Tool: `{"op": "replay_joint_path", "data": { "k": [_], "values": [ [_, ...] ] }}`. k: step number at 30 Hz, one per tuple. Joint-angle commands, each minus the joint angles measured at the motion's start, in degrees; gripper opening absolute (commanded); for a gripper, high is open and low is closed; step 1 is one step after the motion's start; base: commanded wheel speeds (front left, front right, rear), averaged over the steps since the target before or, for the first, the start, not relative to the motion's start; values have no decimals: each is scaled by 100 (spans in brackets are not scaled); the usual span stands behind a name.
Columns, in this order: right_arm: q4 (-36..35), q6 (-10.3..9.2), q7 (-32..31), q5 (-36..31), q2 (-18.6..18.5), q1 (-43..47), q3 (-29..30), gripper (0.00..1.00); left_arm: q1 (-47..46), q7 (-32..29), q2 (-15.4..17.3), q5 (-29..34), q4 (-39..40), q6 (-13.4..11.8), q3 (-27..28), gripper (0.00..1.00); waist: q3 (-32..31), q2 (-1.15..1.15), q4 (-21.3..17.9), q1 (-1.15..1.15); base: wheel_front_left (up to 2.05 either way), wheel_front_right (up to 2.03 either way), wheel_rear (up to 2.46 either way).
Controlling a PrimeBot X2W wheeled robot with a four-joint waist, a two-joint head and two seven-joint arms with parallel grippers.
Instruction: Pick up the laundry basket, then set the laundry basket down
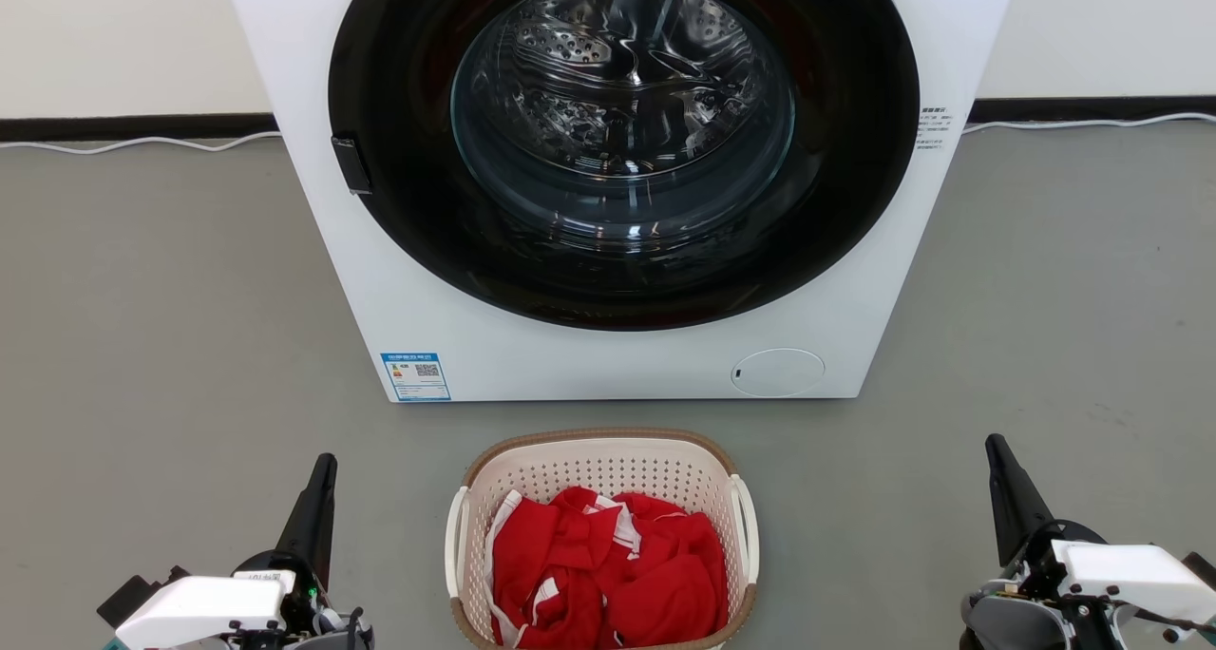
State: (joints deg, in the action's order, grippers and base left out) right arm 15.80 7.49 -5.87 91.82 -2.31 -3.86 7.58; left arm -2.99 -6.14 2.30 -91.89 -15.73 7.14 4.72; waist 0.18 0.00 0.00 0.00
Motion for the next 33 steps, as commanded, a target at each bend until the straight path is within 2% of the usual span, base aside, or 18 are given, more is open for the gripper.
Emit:
{"op": "replay_joint_path", "data": {
  "k": [1,33],
  "values": [
    [-178,0,-59,37,-56,-232,-108,0,-320,-35,58,-28,168,35,180,0,0,0,0,0,0,0,0],
    [-178,0,-59,37,-56,-232,-108,0,-320,-35,58,-29,168,35,180,0,0,0,0,0,0,0,0]
  ]
}}
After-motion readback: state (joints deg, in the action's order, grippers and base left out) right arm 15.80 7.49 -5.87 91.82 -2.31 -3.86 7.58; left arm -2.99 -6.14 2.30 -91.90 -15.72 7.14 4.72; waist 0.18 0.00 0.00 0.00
